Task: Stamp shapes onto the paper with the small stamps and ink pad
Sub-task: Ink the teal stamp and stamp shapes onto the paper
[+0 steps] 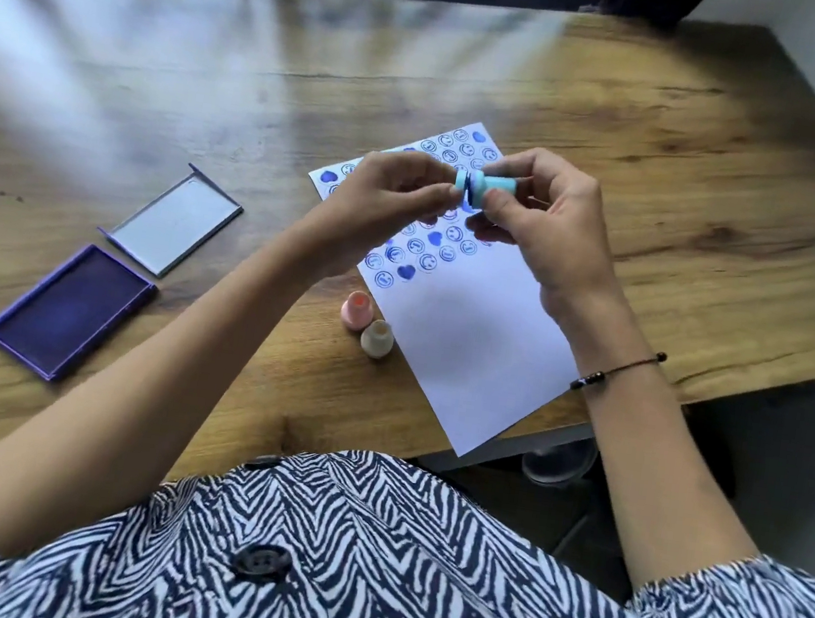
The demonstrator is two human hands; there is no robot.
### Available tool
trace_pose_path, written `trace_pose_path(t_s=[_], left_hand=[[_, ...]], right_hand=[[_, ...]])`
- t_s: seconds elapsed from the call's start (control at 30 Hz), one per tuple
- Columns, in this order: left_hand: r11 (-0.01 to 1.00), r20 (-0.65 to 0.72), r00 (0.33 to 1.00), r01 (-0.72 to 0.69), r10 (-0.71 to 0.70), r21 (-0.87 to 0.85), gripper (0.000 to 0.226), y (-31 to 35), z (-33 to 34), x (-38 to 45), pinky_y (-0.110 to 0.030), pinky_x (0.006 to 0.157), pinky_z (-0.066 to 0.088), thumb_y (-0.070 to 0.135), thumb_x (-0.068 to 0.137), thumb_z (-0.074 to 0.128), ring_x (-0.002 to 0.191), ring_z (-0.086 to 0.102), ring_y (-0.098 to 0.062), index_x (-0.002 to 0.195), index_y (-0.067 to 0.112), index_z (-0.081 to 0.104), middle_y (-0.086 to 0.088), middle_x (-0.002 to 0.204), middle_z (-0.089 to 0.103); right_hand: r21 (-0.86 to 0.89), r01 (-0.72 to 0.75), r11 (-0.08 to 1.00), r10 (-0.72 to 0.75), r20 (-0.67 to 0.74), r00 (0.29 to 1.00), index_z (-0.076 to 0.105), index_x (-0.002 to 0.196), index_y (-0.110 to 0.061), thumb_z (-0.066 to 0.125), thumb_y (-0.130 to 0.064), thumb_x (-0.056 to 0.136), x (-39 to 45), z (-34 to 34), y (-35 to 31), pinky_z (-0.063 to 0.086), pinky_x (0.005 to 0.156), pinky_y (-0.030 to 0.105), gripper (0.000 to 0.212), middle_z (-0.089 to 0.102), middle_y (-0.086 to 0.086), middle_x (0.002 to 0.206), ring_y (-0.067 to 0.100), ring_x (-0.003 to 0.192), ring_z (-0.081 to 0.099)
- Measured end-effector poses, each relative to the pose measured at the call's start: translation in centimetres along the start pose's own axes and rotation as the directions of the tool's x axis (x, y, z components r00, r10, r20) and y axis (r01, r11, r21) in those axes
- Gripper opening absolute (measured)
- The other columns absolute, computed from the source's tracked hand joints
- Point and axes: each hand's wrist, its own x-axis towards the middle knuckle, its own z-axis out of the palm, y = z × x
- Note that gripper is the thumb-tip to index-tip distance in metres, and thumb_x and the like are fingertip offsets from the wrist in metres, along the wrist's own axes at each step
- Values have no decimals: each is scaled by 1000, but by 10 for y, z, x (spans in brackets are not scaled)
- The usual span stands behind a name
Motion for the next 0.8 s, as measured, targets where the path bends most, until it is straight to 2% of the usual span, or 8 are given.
trace_pose_path(t_s=[0.1,0.23,0.37,0.5,0.6,0.63,0.73,0.8], left_hand=[[999,-2,1000,-7,7,-46,9,2,0,-2,-18,66,44,9,85,57,69,50,-11,87,14,64,0,72,59],[998,-15,1000,-8,7,-63,12,2,-2,-5,-16,66,45,7,85,57,67,53,-5,88,15,66,7,69,62],[1000,-22,1000,3,-4,-20,16,2,-5,-10,-19,69,44,10,85,57,71,52,-9,100,8,63,-2,77,61],[996,-22,1000,4,-2,86,20,1,-11,-13,-32,72,41,12,86,57,76,50,-18,103,2,63,-10,81,61],[994,-40,999,4,0,112,22,0,-14,-16,-38,75,42,11,86,57,78,51,-22,104,0,62,-25,89,64],[994,-45,999,7,-2,109,22,0,-15,-16,-38,75,42,10,86,56,78,51,-23,104,-1,62,-26,89,63],[995,-56,998,9,-4,101,20,-2,-17,-19,-30,71,42,8,86,55,76,49,-23,102,-2,62,-15,82,58],[995,-70,997,22,-15,95,19,-3,-18,-20,-25,69,43,7,86,54,76,50,-22,101,-4,62,-16,84,58]], right_hand=[[11,19,1000,-19,-14,1000,61,78,-25,64,-6,81,0,6,0,57,62,29,19,65,7,75,17,60,67],[17,43,999,-43,-22,999,61,77,-28,65,-11,80,-3,12,2,57,61,29,18,66,6,75,15,59,68],[30,66,997,-64,-40,997,60,76,-30,63,-9,81,-8,21,2,55,58,21,22,66,3,76,12,60,67],[71,62,996,-58,-65,996,59,79,-26,60,-5,84,-13,33,4,58,59,24,21,65,7,83,16,62,67],[84,47,995,-40,-84,996,59,85,-17,59,-4,85,-16,41,6,58,60,25,13,65,11,85,18,62,67],[80,44,996,-37,-90,995,58,86,-15,59,-4,85,-17,43,7,59,61,25,11,65,11,85,17,62,67],[77,53,996,-45,-105,993,57,85,-16,59,-4,85,-17,49,7,58,58,22,12,65,6,80,15,60,66],[68,60,996,-52,-119,992,57,84,-16,58,-4,85,-19,54,7,57,56,21,13,63,1,77,13,59,66]])
